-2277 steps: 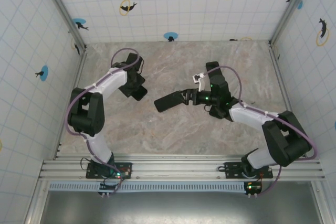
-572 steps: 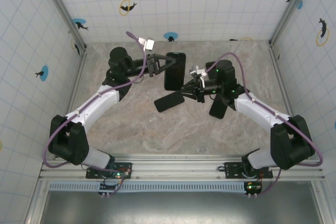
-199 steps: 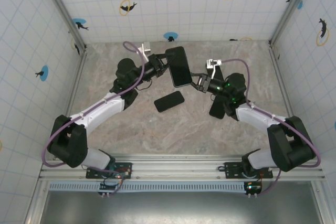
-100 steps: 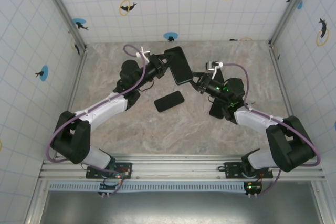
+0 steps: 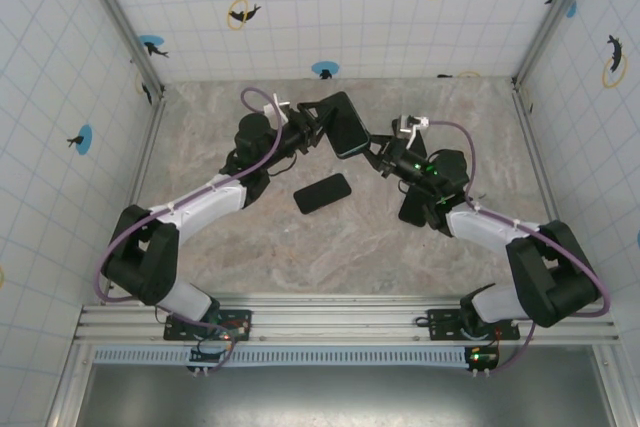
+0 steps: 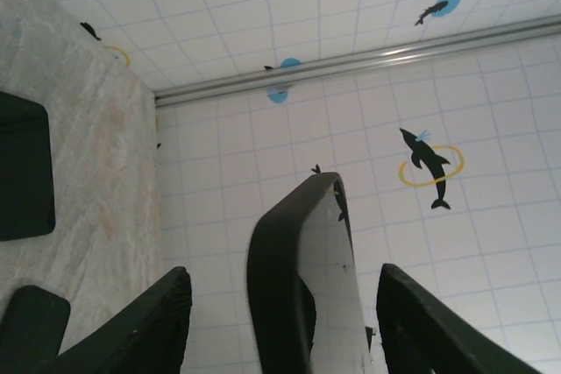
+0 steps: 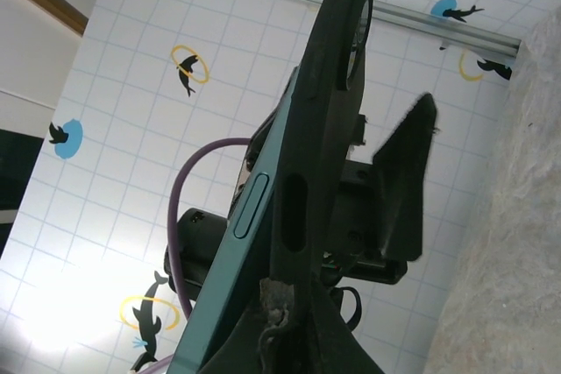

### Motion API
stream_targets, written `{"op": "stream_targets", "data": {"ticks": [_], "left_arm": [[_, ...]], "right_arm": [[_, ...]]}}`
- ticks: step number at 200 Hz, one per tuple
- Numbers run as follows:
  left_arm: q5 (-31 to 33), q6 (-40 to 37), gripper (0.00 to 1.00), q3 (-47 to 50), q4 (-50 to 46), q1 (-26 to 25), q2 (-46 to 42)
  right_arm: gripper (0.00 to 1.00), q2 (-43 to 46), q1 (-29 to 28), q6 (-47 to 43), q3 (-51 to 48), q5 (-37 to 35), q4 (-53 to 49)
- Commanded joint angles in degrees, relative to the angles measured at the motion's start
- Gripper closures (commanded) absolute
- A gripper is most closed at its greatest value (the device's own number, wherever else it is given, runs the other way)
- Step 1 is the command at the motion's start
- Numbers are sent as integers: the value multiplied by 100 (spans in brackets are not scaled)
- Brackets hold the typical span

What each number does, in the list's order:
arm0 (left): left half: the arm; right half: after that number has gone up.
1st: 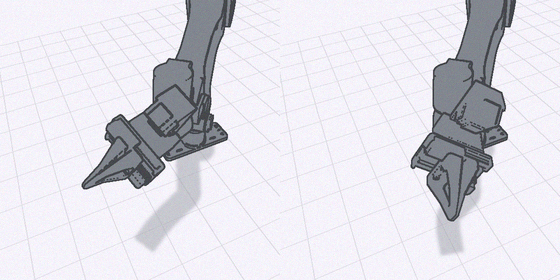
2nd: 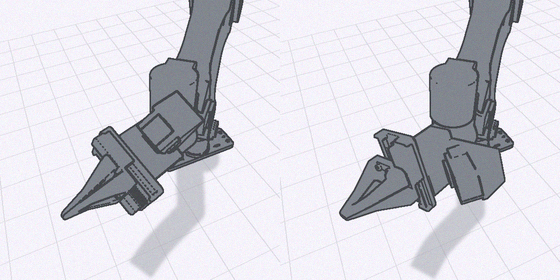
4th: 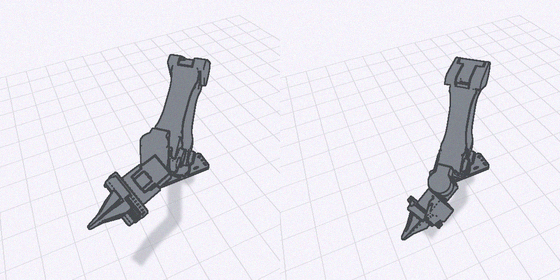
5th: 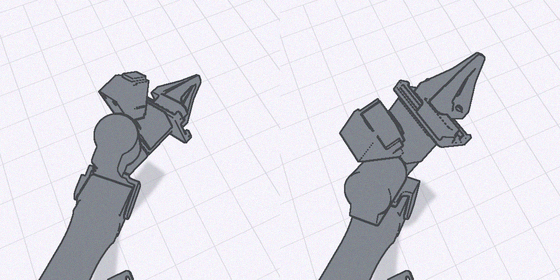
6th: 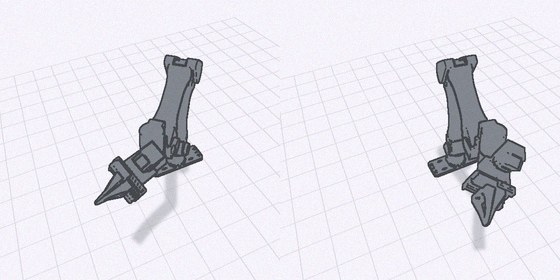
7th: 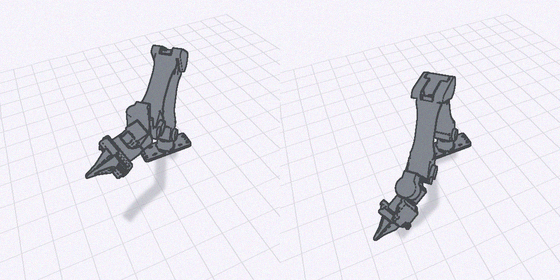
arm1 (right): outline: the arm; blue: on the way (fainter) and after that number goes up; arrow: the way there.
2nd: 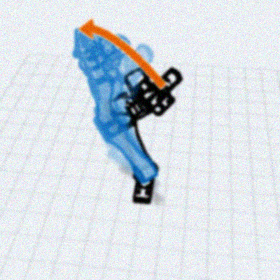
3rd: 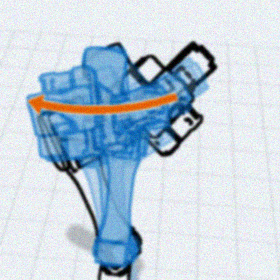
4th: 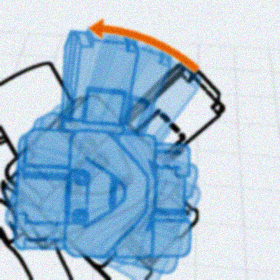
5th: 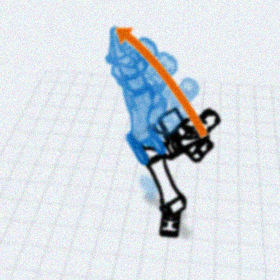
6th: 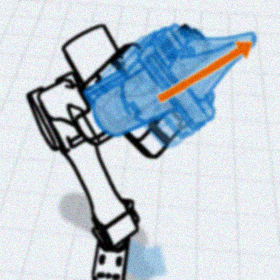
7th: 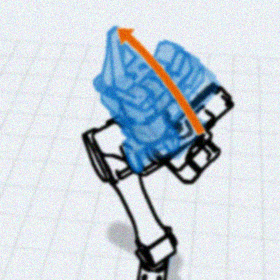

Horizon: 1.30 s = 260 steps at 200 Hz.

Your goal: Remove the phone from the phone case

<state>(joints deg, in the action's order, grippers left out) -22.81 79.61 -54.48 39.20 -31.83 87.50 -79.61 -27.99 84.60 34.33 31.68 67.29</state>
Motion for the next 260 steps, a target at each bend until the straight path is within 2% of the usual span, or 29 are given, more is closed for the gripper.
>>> {"op": "stream_targets", "data": {"ticks": [1,26,83,133,143,193,260], "left_arm": [[13,-133,35,-301,-208,-18,0],[13,-211,30,-300,-473,-17,-95],[239,-3,27,170,-809,-101,-638],[783,322,26,481,-1083,-611,-1072],[936,406,27,533,-1088,-768,-1129],[1314,792,30,393,-786,-1352,-1083],[1334,1079,38,114,-78,-1396,-649]], "right_arm": [[100,-57,42,42,77,-76,751],[100,-131,70,-11,155,-139,808],[100,-381,151,-191,403,-503,844],[100,-675,151,-362,546,-918,910],[100,-727,142,-418,575,-1174,913],[100,-845,83,-918,620,-1551,815],[100,-837,-68,-1353,713,-1569,559]]}}
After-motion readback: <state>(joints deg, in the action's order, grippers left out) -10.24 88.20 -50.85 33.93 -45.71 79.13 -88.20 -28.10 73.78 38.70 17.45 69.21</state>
